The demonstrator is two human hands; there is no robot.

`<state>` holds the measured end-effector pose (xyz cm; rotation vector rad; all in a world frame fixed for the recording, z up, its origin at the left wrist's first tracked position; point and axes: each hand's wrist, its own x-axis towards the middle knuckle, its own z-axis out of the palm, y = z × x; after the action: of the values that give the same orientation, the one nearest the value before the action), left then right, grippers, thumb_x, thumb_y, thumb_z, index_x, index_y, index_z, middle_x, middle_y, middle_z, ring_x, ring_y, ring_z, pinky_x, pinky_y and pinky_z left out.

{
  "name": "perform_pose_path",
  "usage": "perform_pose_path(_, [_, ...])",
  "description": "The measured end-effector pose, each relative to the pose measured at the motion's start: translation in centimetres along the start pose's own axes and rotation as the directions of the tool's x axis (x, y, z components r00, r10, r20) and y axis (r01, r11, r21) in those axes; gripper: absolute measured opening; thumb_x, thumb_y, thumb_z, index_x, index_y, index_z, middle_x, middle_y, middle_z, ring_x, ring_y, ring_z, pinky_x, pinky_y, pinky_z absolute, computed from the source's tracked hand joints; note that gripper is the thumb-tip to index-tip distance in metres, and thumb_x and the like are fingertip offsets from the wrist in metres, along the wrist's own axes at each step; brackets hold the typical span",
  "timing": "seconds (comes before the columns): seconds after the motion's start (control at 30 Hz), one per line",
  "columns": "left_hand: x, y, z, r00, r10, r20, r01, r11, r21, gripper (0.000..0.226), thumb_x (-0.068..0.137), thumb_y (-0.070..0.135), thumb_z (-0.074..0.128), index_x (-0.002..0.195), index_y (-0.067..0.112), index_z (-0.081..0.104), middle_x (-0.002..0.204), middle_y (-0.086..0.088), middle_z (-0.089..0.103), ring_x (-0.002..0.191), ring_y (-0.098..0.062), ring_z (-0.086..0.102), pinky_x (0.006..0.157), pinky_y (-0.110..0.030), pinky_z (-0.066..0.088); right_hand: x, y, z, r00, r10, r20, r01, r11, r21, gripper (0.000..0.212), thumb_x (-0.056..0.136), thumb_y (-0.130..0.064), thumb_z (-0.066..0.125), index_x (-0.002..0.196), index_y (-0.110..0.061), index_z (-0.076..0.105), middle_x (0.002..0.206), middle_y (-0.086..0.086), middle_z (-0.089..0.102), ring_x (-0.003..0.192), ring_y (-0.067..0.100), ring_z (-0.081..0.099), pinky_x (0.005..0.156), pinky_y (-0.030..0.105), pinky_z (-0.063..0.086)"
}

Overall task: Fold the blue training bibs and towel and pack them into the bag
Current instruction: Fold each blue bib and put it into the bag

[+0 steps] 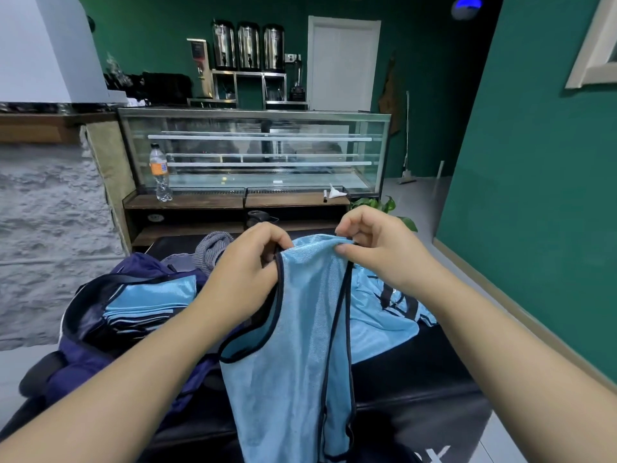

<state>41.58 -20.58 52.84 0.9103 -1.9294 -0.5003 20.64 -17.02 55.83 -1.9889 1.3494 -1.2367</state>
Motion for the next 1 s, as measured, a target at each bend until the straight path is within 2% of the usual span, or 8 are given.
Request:
perform_pose_path(0.17, [0.4, 0.6, -1.0, 0.990, -0.070, 0.120, 0.098, 0.963, -0.252, 0.045, 0.084, -0.011, 0.056, 0.073, 0.031, 0.068, 0.079, -0.034, 0.049, 0.064, -0.029, 0.040, 0.063, -0.036, 0.038, -0.4, -0.3, -0.6, 0.998, 0.010, 0.066, -0.008, 1.000, -0.025, 0.022, 0.087, -0.004, 0.066, 0.088, -0.026, 0.060, 0.081, -0.018, 0.060, 0.073, 0.001, 0.056, 0.066, 0.014, 0.044])
perform_pose_path(0.27, [0.4, 0.6, -1.6, 0.981, -0.052, 0.189, 0.107, 0.949, -0.297, 0.037, 0.078, -0.002, 0.053, 0.068, 0.029, 0.070, 0.082, -0.033, 0.045, 0.067, -0.042, 0.041, 0.064, -0.035, 0.040, -0.6, -0.7, -0.8, 0.997, 0.024, 0.080, -0.017, 0.996, -0.086, 0.023, 0.089, -0.008, 0.063, 0.081, -0.029, 0.064, 0.062, -0.017, 0.054, 0.055, 0.006, 0.042, 0.056, 0.016, 0.037])
perform_pose_path(0.37, [0.4, 0.9, -2.0, 0.956, -0.111, 0.271, 0.198, 0.927, -0.318, 0.011, 0.069, 0.026, 0.057, 0.070, 0.028, 0.068, 0.079, -0.026, 0.047, 0.071, -0.030, 0.040, 0.067, -0.031, 0.042, -0.7, -0.8, -0.9, 0.997, 0.041, 0.063, -0.037, 0.997, -0.073, 0.023, 0.090, -0.009, 0.062, 0.081, -0.030, 0.066, 0.068, -0.001, 0.054, 0.060, 0.014, 0.042, 0.059, 0.024, 0.038])
perform_pose_path(0.47, [0.3, 1.2, -2.3, 0.930, -0.147, 0.337, 0.261, 0.909, -0.324, 0.016, 0.062, 0.033, 0.056, 0.071, 0.026, 0.066, 0.077, -0.012, 0.046, 0.068, -0.021, 0.040, 0.064, -0.020, 0.042, -0.8, -1.0, -0.8, 0.997, 0.043, 0.056, -0.039, 0.997, -0.065, 0.020, 0.088, -0.006, 0.062, 0.084, -0.025, 0.062, 0.061, -0.019, 0.054, 0.054, 0.004, 0.042, 0.056, 0.016, 0.038])
perform_pose_path(0.57, [0.1, 1.5, -2.0, 0.965, -0.057, 0.255, 0.082, 0.993, -0.088, 0.014, 0.079, 0.033, 0.069, 0.074, 0.025, 0.059, 0.069, 0.013, 0.054, 0.060, -0.002, 0.045, 0.061, -0.014, 0.038, -0.9, -1.0, -0.5, 0.999, 0.041, 0.031, -0.037, 0.994, -0.100, 0.023, 0.087, -0.005, 0.063, 0.085, -0.028, 0.059, 0.065, -0.022, 0.054, 0.058, -0.001, 0.045, 0.059, 0.013, 0.042])
perform_pose_path(0.63, [0.0, 1.4, -1.6, 0.985, -0.011, 0.173, 0.000, 0.998, 0.064, 0.019, 0.084, 0.022, 0.072, 0.082, 0.031, 0.055, 0.076, 0.014, 0.058, 0.065, -0.002, 0.049, 0.065, -0.017, 0.037, -0.9, -0.9, -0.3, 0.999, 0.046, 0.010, -0.044, 0.991, -0.130, 0.025, 0.086, -0.005, 0.063, 0.087, -0.030, 0.059, 0.074, -0.018, 0.055, 0.066, 0.002, 0.049, 0.067, 0.018, 0.046])
perform_pose_path(0.77, [-0.2, 1.7, -0.9, 0.994, -0.097, 0.041, 0.092, 0.990, 0.103, 0.032, 0.079, 0.016, 0.075, 0.087, 0.038, 0.053, 0.083, 0.006, 0.059, 0.064, -0.002, 0.048, 0.063, -0.009, 0.038, -0.8, -0.9, 0.3, 0.997, 0.073, -0.010, -0.072, 0.949, -0.308, 0.020, 0.089, -0.010, 0.062, 0.102, -0.024, 0.065, 0.086, -0.017, 0.059, 0.075, 0.000, 0.055, 0.070, 0.014, 0.047])
perform_pose_path(1.0, [-0.3, 1.7, -0.1, 0.984, -0.155, -0.093, 0.164, 0.981, 0.106, 0.011, 0.075, 0.014, 0.079, 0.083, 0.019, 0.074, 0.079, 0.002, 0.058, 0.060, 0.002, 0.050, 0.062, -0.007, 0.038, -0.9, 0.9, 2.1, 0.984, -0.008, -0.176, -0.081, 0.869, -0.488, 0.015, 0.094, -0.018, 0.054, 0.105, -0.014, 0.064, 0.095, -0.004, 0.052, 0.084, 0.008, 0.044, 0.067, 0.016, 0.028])
